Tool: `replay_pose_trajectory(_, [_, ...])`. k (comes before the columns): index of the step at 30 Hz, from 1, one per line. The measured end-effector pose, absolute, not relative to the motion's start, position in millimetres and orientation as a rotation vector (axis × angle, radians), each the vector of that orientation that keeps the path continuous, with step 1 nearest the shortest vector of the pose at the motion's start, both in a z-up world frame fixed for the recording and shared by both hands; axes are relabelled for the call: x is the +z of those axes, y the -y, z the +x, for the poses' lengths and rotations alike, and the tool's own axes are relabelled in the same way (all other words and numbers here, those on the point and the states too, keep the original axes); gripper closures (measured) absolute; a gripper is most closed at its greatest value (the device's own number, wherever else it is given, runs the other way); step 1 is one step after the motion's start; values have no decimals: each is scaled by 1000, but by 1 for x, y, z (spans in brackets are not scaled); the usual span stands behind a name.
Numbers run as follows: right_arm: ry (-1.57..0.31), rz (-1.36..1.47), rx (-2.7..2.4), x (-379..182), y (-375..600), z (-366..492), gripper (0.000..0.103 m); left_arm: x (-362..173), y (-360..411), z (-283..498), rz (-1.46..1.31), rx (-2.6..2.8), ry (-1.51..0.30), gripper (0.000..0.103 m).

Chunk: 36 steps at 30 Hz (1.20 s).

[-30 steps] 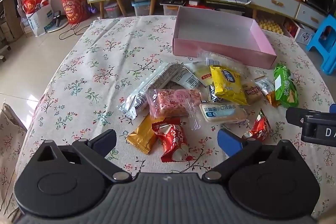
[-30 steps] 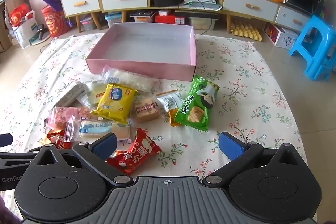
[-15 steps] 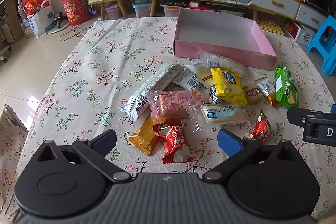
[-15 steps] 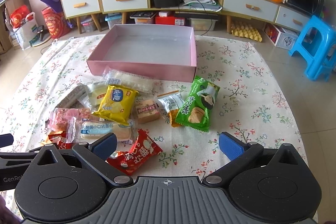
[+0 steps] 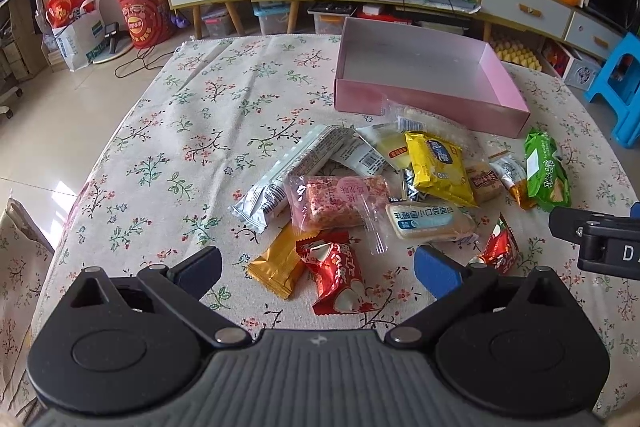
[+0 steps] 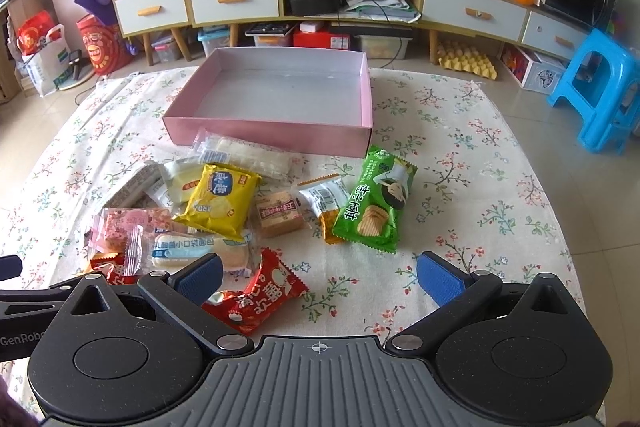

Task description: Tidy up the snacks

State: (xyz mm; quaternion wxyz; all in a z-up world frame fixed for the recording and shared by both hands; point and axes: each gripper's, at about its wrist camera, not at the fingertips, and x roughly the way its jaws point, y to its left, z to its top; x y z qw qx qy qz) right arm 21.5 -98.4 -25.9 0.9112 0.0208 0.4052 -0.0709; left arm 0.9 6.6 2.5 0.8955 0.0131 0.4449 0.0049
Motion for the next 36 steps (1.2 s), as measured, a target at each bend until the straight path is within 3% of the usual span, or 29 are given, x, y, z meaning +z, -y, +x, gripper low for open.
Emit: replay_pose_trajectory(36, [-830,74,-122,-24,100,20,0,7,-13,2,21,16,-889,0])
